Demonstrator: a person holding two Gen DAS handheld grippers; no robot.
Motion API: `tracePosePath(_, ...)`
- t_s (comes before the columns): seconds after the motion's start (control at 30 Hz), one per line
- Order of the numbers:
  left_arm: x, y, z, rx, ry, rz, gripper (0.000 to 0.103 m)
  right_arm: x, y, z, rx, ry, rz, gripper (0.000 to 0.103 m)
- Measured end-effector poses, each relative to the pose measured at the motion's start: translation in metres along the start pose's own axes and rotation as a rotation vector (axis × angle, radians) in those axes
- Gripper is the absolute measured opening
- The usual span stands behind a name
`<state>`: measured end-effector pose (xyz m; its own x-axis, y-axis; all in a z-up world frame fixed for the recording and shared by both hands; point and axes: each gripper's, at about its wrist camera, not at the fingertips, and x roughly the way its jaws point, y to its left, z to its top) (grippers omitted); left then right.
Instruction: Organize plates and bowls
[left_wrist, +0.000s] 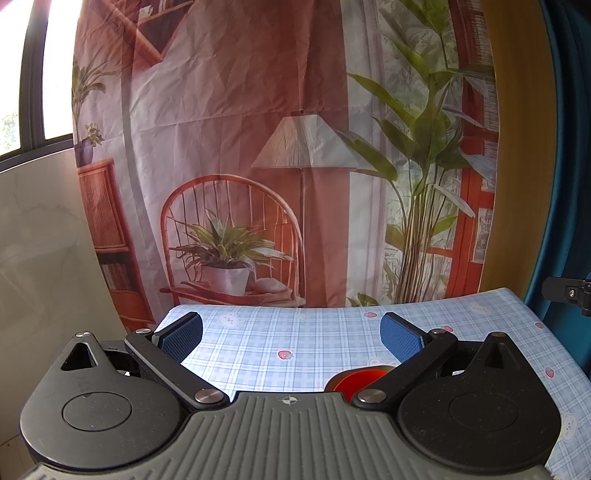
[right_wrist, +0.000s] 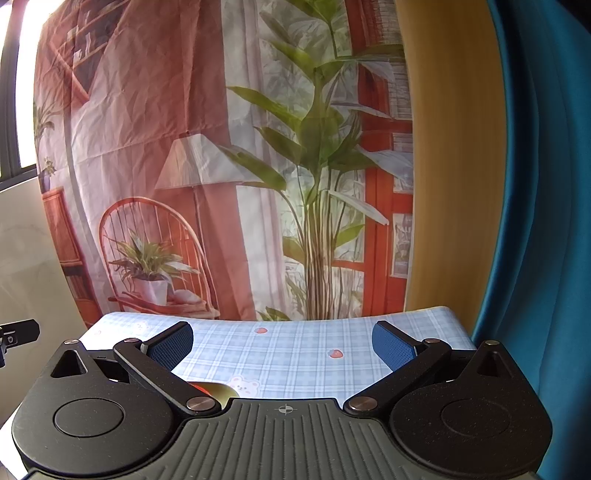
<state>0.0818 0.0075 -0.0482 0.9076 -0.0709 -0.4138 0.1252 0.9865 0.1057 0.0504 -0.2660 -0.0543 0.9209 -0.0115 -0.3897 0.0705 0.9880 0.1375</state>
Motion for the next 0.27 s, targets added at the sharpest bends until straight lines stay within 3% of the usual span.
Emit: tracePosePath(0.27,0.0003,0.0006,-0.0014,-0.006,-0.001,0.003,0.103,0.0002,-0.0004,0.0003,0.001,0.0,0.001,0.103)
